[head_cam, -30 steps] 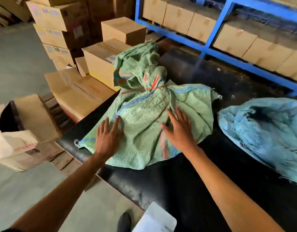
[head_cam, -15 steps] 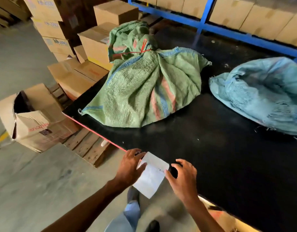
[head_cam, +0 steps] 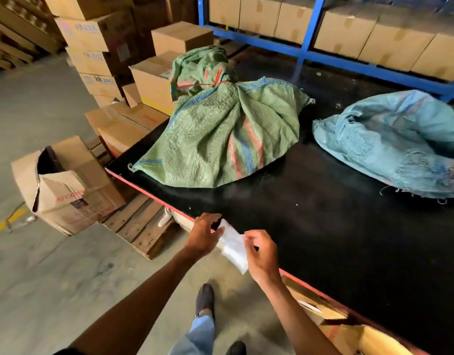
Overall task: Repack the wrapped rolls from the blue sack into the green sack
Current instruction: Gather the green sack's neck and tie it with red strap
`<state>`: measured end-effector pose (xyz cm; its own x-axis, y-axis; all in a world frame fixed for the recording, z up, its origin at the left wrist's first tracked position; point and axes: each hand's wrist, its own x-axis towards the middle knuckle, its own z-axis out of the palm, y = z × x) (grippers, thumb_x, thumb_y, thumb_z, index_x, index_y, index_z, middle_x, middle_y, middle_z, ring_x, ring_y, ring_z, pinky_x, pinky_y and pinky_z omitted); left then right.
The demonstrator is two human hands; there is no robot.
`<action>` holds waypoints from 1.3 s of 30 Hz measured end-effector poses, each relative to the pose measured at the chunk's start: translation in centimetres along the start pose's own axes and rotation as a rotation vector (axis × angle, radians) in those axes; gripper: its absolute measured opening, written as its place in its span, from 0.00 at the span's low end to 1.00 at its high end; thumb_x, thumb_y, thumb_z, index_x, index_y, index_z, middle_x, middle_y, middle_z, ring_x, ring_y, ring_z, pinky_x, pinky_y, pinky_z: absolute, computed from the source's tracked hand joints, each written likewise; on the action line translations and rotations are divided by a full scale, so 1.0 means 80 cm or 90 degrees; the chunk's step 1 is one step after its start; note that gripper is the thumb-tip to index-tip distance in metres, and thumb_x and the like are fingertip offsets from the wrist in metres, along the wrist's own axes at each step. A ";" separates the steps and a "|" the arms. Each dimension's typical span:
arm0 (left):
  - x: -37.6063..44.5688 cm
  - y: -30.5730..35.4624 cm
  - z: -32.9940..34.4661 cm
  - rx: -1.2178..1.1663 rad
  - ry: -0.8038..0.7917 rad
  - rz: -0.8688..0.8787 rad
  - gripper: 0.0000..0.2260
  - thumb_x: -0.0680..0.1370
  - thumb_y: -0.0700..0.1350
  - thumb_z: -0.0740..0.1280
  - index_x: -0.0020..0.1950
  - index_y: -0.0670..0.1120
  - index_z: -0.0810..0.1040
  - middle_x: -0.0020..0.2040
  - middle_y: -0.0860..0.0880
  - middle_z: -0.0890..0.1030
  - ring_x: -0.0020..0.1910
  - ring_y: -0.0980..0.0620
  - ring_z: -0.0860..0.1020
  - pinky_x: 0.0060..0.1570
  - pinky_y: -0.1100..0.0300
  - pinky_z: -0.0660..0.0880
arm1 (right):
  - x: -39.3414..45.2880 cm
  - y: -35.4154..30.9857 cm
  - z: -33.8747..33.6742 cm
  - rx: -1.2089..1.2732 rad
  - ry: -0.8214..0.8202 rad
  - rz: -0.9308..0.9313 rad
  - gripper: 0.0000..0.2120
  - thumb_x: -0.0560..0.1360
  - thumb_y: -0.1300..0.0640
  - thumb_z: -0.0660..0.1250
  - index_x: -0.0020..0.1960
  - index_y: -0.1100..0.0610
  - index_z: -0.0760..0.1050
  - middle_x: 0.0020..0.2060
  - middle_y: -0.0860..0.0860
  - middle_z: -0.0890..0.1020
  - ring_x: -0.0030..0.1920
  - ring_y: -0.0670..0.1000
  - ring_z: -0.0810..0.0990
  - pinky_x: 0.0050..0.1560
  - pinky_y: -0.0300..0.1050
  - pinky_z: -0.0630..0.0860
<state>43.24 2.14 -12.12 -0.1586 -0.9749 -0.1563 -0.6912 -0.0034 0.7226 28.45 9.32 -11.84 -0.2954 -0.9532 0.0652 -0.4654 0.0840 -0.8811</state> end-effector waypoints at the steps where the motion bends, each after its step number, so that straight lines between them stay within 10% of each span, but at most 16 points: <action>1: -0.003 0.001 -0.007 -0.085 -0.014 -0.011 0.13 0.76 0.43 0.68 0.60 0.42 0.78 0.53 0.48 0.79 0.51 0.51 0.78 0.57 0.56 0.75 | -0.004 -0.012 -0.003 0.064 -0.014 0.024 0.03 0.76 0.64 0.65 0.46 0.60 0.77 0.40 0.46 0.80 0.42 0.39 0.79 0.43 0.32 0.74; 6: -0.019 0.014 -0.042 -0.351 -0.044 -0.019 0.07 0.77 0.39 0.67 0.39 0.45 0.81 0.37 0.51 0.82 0.39 0.56 0.79 0.44 0.63 0.74 | 0.021 -0.060 -0.029 0.177 -0.021 0.039 0.02 0.77 0.63 0.65 0.47 0.59 0.76 0.40 0.47 0.80 0.41 0.34 0.79 0.40 0.27 0.73; 11: -0.008 0.040 -0.088 -0.491 0.049 -0.047 0.10 0.77 0.42 0.67 0.43 0.36 0.80 0.41 0.43 0.81 0.40 0.49 0.77 0.45 0.56 0.74 | 0.067 -0.100 -0.032 0.256 -0.056 0.021 0.10 0.72 0.69 0.69 0.49 0.58 0.75 0.41 0.52 0.82 0.38 0.40 0.80 0.39 0.32 0.75; 18: 0.090 0.059 -0.152 -0.452 0.164 0.010 0.05 0.76 0.39 0.68 0.46 0.37 0.78 0.45 0.35 0.82 0.41 0.44 0.78 0.49 0.44 0.76 | 0.175 -0.145 0.014 0.271 -0.040 -0.023 0.17 0.70 0.72 0.68 0.50 0.54 0.72 0.45 0.58 0.82 0.43 0.54 0.82 0.42 0.41 0.78; 22: 0.164 0.067 -0.175 -0.385 0.204 0.048 0.05 0.76 0.38 0.68 0.47 0.47 0.76 0.43 0.43 0.82 0.39 0.51 0.79 0.37 0.63 0.76 | 0.249 -0.166 0.040 0.248 0.005 -0.033 0.18 0.70 0.73 0.67 0.48 0.51 0.72 0.43 0.57 0.82 0.41 0.53 0.82 0.38 0.34 0.76; 29: 0.247 0.061 -0.164 -0.242 0.263 0.156 0.06 0.76 0.37 0.67 0.47 0.44 0.71 0.38 0.54 0.77 0.35 0.54 0.76 0.32 0.62 0.73 | 0.328 -0.158 0.070 0.125 0.066 -0.017 0.17 0.69 0.70 0.68 0.50 0.52 0.71 0.44 0.58 0.81 0.38 0.48 0.83 0.38 0.43 0.78; 35: 0.261 0.045 -0.161 -0.185 0.241 0.192 0.06 0.77 0.41 0.67 0.48 0.44 0.69 0.39 0.52 0.77 0.38 0.55 0.77 0.36 0.61 0.75 | 0.318 -0.144 0.087 0.025 0.077 -0.057 0.20 0.72 0.65 0.68 0.61 0.53 0.69 0.50 0.52 0.77 0.49 0.50 0.77 0.48 0.39 0.74; 39: 0.267 0.051 -0.164 -0.194 0.238 0.185 0.05 0.78 0.41 0.65 0.50 0.42 0.71 0.40 0.50 0.79 0.39 0.48 0.78 0.39 0.50 0.78 | 0.307 -0.133 0.087 -0.148 0.120 -0.173 0.23 0.69 0.60 0.72 0.62 0.56 0.70 0.61 0.56 0.75 0.62 0.54 0.71 0.60 0.55 0.73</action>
<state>46.27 -21.61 -3.64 -0.0125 -0.9578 0.2872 -0.4123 0.2666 0.8711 31.93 -17.02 -4.12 -0.2736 -0.8817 0.3844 -0.7178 -0.0788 -0.6917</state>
